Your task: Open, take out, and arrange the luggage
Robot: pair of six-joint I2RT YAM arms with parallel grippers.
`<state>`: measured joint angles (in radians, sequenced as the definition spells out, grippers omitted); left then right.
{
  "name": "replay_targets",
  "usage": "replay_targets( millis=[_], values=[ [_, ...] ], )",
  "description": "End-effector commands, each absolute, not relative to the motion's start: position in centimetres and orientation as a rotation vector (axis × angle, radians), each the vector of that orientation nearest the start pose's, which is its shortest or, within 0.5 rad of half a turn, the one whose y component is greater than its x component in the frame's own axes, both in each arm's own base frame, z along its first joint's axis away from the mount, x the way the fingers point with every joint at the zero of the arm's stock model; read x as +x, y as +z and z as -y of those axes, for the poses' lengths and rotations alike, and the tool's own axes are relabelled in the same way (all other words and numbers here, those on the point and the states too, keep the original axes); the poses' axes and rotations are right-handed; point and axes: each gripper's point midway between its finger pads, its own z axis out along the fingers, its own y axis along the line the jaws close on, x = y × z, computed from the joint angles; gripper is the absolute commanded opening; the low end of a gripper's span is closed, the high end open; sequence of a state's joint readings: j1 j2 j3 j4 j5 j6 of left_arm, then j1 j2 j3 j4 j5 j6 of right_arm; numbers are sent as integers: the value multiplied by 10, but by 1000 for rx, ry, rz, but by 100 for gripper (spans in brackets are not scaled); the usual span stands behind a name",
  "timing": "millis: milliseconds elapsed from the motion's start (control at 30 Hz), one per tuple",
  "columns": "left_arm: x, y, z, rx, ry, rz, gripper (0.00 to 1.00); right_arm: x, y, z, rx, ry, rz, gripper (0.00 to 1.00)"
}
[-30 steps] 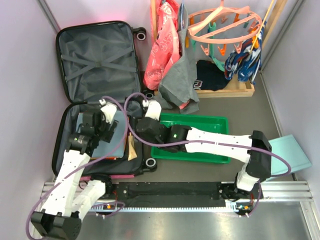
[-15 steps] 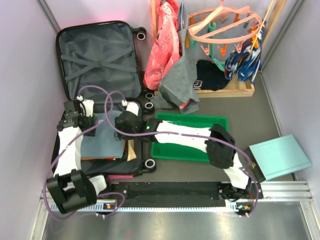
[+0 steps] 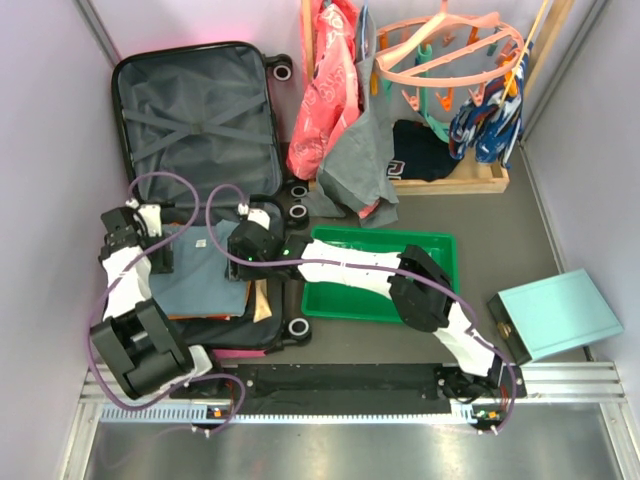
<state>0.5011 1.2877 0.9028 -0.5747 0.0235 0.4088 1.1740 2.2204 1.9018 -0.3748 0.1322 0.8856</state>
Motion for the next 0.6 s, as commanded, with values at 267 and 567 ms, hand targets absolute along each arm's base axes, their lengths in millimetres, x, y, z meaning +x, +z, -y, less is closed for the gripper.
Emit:
replay_targets(
  millis=[267,567],
  values=[
    [265,65,-173,-126,237,-2615,69,234,153,-588,-296,1032,-2336,26],
    [261,52,-144,-83,-36,-2683,21,236,167,-588,-335,1030,-2293,0]
  ],
)
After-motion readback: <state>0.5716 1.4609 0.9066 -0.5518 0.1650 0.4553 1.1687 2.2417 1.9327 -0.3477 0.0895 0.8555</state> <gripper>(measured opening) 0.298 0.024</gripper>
